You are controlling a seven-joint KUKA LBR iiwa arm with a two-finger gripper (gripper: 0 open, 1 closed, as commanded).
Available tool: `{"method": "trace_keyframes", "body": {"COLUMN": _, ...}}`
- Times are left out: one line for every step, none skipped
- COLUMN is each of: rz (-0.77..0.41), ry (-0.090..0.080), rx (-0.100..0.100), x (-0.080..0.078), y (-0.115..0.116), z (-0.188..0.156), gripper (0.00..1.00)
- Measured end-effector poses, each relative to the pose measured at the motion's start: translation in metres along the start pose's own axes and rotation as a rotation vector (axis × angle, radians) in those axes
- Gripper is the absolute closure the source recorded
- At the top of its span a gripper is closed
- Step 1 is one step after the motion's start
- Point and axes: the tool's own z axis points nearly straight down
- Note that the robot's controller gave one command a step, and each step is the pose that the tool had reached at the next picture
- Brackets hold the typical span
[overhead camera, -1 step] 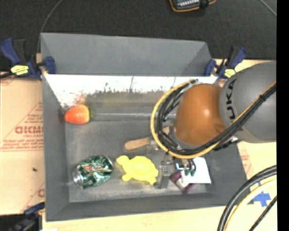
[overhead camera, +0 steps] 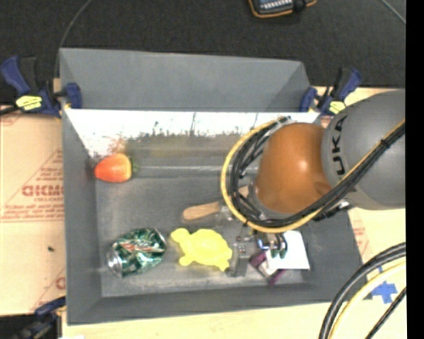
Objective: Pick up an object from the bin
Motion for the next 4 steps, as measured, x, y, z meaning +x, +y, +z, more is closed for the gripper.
{"method": "trace_keyframes", "body": {"rz": -0.206, "ry": 0.002, "rx": 0.000, "x": -0.008, "y": 0.002, "z": 0.042, "gripper": 0.00}}
{"method": "trace_keyframes", "body": {"rz": -0.204, "ry": -0.004, "rx": 0.002, "x": -0.007, "y": -0.010, "z": 0.034, "gripper": 0.00}}
{"method": "trace_keyframes", "body": {"rz": -0.296, "ry": 0.002, "rx": 0.000, "x": -0.007, "y": 0.007, "z": 0.072, "gripper": 0.00}}
{"method": "trace_keyframes", "body": {"rz": -0.402, "ry": -0.007, "rx": 0.003, "x": -0.014, "y": 0.000, "z": 0.070, "gripper": 0.00}}
